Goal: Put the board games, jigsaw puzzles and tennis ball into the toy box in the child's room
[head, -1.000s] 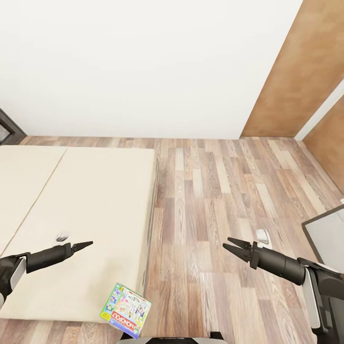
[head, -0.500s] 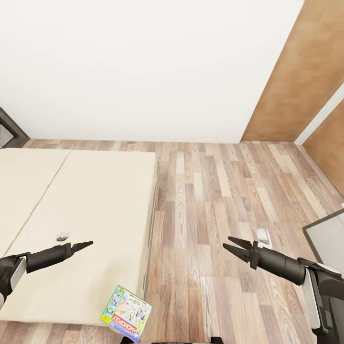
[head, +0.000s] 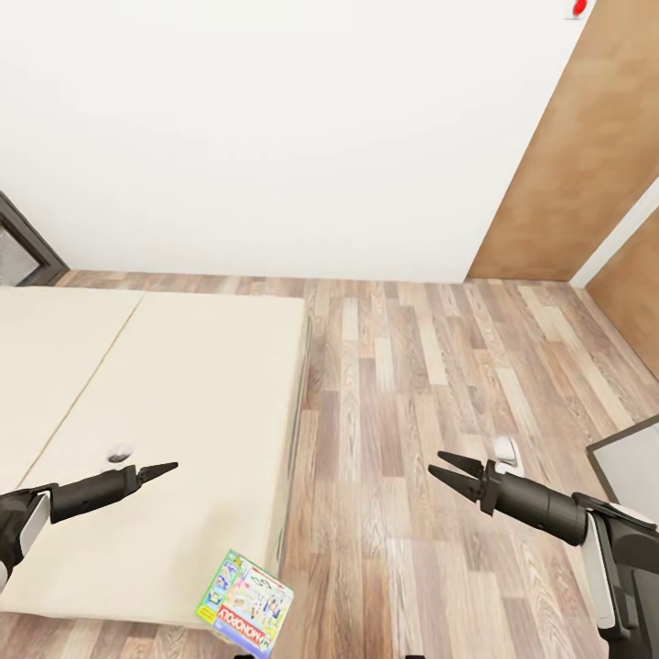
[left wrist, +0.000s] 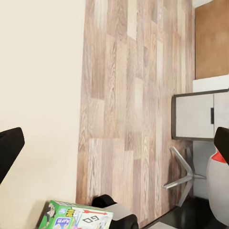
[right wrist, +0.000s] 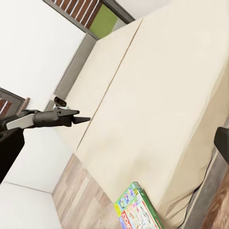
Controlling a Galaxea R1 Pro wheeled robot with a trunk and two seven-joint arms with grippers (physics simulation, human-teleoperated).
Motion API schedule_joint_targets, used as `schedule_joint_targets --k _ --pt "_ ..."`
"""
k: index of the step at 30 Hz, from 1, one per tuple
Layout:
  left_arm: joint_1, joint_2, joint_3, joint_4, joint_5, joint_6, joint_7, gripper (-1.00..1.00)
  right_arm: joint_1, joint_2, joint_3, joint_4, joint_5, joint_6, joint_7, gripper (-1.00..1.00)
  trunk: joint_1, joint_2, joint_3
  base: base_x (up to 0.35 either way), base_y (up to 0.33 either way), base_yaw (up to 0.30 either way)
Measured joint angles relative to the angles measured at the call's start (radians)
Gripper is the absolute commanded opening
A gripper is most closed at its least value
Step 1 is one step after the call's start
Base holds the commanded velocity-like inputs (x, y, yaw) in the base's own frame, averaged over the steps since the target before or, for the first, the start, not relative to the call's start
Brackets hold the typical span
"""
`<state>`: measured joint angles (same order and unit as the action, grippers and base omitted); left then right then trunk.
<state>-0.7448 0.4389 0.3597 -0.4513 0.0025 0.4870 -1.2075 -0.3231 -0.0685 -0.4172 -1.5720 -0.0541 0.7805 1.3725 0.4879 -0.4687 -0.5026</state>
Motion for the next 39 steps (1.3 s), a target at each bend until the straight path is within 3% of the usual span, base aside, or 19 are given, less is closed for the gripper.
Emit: schedule_joint_targets --k 39 --pt "0.000 -0.004 -0.001 -0.001 0.000 -0.002 -0.001 1.00 0.000 0.002 0.002 0.006 0.002 -0.001 -0.007 1.00 0.000 0.000 0.058 0.000 0.000 0.027"
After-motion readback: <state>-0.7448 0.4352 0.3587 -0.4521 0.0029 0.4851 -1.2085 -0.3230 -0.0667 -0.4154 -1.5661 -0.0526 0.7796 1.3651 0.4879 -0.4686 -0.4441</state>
